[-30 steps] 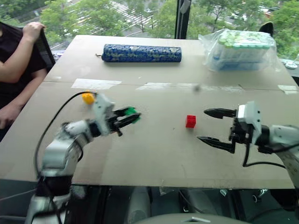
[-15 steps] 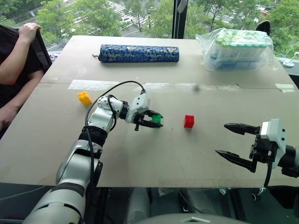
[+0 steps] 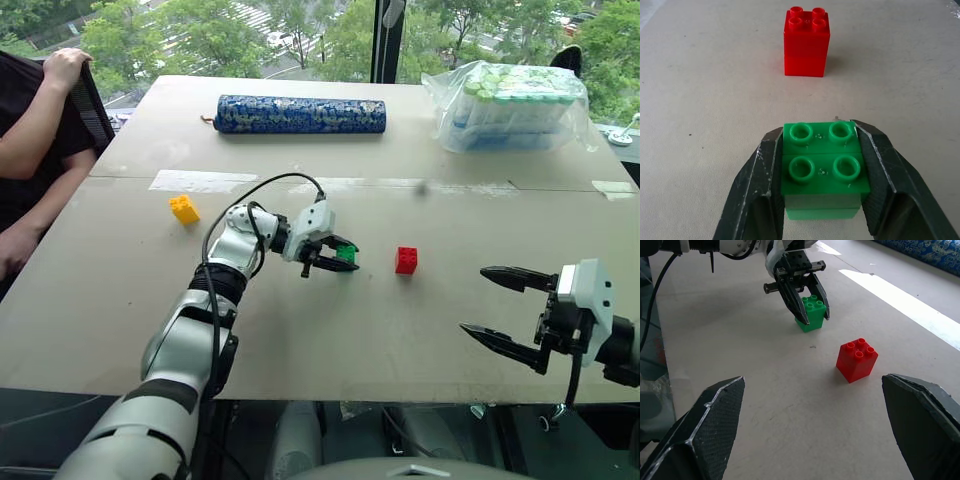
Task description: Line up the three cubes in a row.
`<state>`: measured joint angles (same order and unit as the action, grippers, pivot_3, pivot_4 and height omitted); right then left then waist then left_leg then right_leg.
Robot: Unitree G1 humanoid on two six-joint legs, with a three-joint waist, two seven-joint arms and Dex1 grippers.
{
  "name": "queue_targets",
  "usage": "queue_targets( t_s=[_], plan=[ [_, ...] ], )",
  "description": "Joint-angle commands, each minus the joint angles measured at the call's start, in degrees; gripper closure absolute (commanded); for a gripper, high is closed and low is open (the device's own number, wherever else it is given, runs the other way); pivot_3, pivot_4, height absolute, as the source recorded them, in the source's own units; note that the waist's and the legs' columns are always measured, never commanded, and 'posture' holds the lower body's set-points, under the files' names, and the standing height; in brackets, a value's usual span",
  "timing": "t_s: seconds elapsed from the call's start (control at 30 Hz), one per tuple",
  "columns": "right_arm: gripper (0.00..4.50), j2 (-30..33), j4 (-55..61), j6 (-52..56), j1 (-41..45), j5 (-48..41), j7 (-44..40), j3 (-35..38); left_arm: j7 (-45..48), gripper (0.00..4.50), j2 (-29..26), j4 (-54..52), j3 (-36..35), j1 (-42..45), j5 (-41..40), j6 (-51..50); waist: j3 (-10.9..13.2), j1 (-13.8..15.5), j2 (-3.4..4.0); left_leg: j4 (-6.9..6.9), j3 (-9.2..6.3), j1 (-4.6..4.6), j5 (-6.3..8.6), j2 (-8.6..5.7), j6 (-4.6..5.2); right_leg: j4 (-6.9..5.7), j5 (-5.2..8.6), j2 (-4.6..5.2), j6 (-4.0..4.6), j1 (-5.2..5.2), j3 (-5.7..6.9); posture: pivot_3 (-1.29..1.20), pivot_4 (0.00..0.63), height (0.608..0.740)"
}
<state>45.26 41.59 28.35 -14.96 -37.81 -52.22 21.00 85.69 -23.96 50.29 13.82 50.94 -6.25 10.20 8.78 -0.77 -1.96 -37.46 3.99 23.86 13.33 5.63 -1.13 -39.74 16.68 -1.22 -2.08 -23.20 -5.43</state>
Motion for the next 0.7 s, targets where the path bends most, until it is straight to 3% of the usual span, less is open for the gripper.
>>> queue_targets(
  t_s=[0.03,0.17,0.23,0.37,0.5,0.57,0.7],
  plan=[
    [0.0,0.21,2.44,-0.58,-0.86,-1.0,0.79,2.44,-0.43,2.38,0.74,1.28,-1.24,2.16,0.49,1.77,0.0,0.01,0.0,0.0,0.0,0.0,0.0,0.0,0.0,0.0,0.0,0.0,0.0,0.0,0.0,0.0,0.15,0.74],
    [0.0,0.32,3.05,-0.5,-1.9,-1.33,1.21,3.22,-2.01,1.18,1.69,2.05,-2.66,2.54,-0.14,2.92,0.0,0.01,0.0,-0.01,-0.01,0.0,0.0,-0.01,0.0,0.0,0.0,0.0,0.0,0.02,0.0,0.0,0.15,0.74],
    [0.0,0.42,3.21,-0.45,-2.27,-1.53,1.34,3.48,-1.89,0.09,1.25,0.23,-3.87,1.96,-1.39,2.63,0.0,0.01,-0.01,-0.01,-0.02,0.0,0.0,-0.01,0.0,0.0,0.0,0.0,0.0,0.02,0.01,0.0,0.15,0.74],
    [0.0,0.53,2.8,-0.67,-1.99,-1.97,1.13,3.48,-1.94,0.03,-2.17,-8.95,-7.53,-2.1,-4.83,-1.17,0.0,-0.4,0.0,0.0,-0.02,-0.02,0.0,0.0,0.0,-0.03,0.0,0.0,0.0,0.03,0.0,0.0,0.15,0.74],
    [0.0,0.35,0.99,-1.33,0.75,-2.13,0.56,1.35,-8.79,0.03,-6.8,-29.56,-14.55,-12.59,-12.77,-17.21,-0.02,-1.06,0.04,0.02,0.01,-0.06,0.0,0.07,-0.01,-0.06,0.0,0.0,-0.01,0.03,0.0,0.0,0.15,0.74],
    [0.0,0.14,-0.05,-1.63,2.42,-2.12,0.16,0.03,-17.0,0.03,-7.38,-38.04,-19.41,-17.36,-15.66,-24.71,-0.02,-1.23,0.04,0.01,0.02,-0.06,-0.01,0.08,-0.01,-0.06,0.0,0.04,-0.01,0.04,0.01,0.0,0.15,0.74],
    [0.0,-0.59,-2.87,-2.31,5.92,-1.64,-0.48,-3.24,-42.45,0.03,-2.88,-50.23,-30.94,-24.87,-16.0,-33.07,-0.02,-0.87,0.02,-0.11,-0.11,-0.11,0.0,0.06,-0.01,-0.08,0.0,0.12,-0.02,0.18,0.17,0.0,0.15,0.74]
  ],
)
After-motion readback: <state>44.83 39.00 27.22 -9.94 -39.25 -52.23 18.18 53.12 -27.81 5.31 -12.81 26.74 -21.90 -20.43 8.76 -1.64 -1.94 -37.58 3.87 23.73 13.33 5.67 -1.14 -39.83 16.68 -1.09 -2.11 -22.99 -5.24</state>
